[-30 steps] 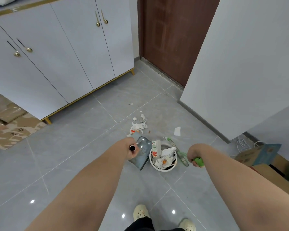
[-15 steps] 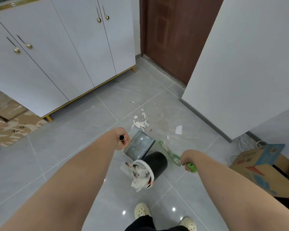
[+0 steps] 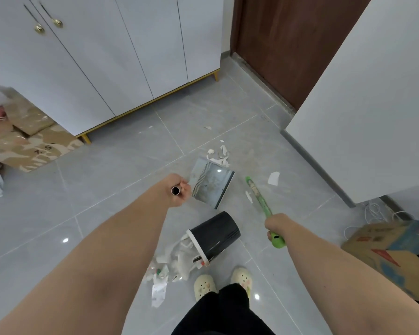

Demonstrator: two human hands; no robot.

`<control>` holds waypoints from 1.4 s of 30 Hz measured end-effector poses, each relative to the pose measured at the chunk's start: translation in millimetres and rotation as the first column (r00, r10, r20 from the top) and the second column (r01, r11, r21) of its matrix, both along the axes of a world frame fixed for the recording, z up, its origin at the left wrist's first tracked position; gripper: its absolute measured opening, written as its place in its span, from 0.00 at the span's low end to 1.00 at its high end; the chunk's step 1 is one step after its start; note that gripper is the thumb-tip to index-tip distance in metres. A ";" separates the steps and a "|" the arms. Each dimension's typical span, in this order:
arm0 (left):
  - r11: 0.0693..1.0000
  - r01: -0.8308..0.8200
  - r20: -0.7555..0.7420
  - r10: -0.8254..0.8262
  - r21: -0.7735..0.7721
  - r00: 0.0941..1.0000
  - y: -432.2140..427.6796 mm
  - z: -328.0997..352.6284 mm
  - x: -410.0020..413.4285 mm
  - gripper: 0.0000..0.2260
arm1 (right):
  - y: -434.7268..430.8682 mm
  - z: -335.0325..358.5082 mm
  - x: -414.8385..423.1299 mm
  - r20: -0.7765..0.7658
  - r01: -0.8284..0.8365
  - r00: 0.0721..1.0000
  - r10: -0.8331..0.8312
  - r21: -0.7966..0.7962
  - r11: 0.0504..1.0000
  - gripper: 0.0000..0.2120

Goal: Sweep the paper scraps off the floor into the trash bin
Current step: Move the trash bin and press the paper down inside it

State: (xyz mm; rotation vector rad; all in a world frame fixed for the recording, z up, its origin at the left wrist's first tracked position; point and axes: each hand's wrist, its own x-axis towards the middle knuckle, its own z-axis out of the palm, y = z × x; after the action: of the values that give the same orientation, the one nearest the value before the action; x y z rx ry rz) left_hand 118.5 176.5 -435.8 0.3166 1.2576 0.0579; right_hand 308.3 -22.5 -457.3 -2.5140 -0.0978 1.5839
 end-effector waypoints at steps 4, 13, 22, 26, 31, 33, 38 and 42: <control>0.997 -0.078 0.015 0.079 -0.030 0.997 3.9 -4.4 -10.6 0.09 | 5.1 -10.5 -3.9 -0.019 -0.029 0.999 0.029 -0.014 0.999 0.05; 0.973 -0.223 0.011 0.224 -0.056 0.975 6.3 -4.4 -38.2 0.08 | 17.4 -11.2 -12.1 -0.003 -0.107 0.994 0.107 -0.011 0.994 0.12; 0.912 -0.397 -0.009 0.398 -0.106 0.917 9.6 -19.7 -54.9 0.10 | 29.9 -13.6 -32.7 0.011 -0.180 0.983 0.181 -0.044 0.983 0.16; 0.835 -0.543 -0.018 0.544 -0.091 0.839 14.4 -34.4 -52.5 0.14 | 39.9 -21.1 -51.1 0.071 -0.204 0.977 0.204 -0.001 0.979 0.12; 0.849 -0.525 -0.008 0.525 -0.059 0.851 27.4 -59.1 -44.5 0.13 | 50.8 -43.8 -72.1 0.150 -0.380 0.913 0.379 -0.024 0.925 0.10; 0.892 -0.451 -0.054 0.449 -0.020 0.892 30.4 -74.6 -46.6 0.12 | 53.4 -50.9 -77.1 0.186 -0.459 0.870 0.456 -0.034 0.888 0.03; 0.931 -0.362 -0.095 0.365 0.051 0.926 48.4 -102.4 -67.5 0.12 | 61.3 -73.6 -90.1 0.264 -0.572 0.787 0.557 -0.024 0.820 0.12; 0.918 -0.384 -0.079 0.392 0.103 0.916 59.7 -108.1 -88.8 0.11 | 64.8 -91.5 -100.5 0.310 -0.625 0.739 0.598 -0.016 0.780 0.14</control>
State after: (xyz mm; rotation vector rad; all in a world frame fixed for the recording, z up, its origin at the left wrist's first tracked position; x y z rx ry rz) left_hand 29.6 236.2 -543.9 0.1393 1.4045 0.4439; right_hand 207.8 42.3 -548.8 -2.7840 -1.1259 1.2891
